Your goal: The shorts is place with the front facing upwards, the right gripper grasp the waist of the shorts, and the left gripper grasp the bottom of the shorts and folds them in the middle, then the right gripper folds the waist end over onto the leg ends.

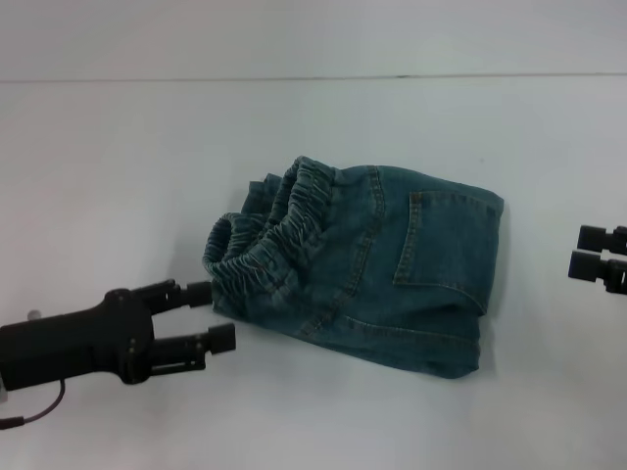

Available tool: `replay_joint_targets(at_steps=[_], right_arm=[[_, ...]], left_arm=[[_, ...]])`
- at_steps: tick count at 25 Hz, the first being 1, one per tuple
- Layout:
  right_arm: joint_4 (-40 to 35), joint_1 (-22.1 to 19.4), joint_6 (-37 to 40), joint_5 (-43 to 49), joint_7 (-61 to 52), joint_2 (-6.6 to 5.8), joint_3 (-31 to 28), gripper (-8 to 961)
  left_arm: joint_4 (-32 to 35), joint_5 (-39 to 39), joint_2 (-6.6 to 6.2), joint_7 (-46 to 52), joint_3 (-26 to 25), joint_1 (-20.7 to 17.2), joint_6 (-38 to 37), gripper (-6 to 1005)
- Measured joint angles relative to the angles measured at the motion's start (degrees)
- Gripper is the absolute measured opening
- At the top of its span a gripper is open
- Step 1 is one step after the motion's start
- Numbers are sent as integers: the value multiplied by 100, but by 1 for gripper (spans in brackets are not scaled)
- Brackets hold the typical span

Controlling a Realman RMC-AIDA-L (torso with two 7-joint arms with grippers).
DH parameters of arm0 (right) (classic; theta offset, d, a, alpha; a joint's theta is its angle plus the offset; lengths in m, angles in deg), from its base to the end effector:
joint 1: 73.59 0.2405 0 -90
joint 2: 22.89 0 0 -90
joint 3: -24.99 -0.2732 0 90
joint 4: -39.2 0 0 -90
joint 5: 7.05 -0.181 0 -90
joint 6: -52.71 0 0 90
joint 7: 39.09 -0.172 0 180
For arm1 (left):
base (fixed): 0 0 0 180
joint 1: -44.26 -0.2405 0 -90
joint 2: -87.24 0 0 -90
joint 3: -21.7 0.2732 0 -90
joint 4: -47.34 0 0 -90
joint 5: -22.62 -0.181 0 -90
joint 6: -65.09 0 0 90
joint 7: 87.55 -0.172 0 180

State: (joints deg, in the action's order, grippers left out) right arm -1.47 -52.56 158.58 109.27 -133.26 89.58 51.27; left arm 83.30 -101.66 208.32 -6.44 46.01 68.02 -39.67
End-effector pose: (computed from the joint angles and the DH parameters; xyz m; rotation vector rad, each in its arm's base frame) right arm 0.2985 0.2722 0.0445 -2.5578 1.0673 0.8694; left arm -0.2684 0.2571 -0.0310 -2.7125 -0.9326 -0.9339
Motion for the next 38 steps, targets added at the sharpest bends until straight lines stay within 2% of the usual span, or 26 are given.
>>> replay_joint_targets(at_steps=[6,14,28,38], right_arm=[[42,-46,10,55,181,11,70,809],[72,87,21,498,198,67,275,809],[734,591,-207,493,820,424,290,809],[1035,825,-484,499,1020,544,392,809]], left_arm=[[158,-30,4,73,90,-87,10,849],[203,-11,29,83,64,-111,34,849],[210,9,24,107,11,-82,84,848],[186,18,-17,107,-16,-110,242,849]])
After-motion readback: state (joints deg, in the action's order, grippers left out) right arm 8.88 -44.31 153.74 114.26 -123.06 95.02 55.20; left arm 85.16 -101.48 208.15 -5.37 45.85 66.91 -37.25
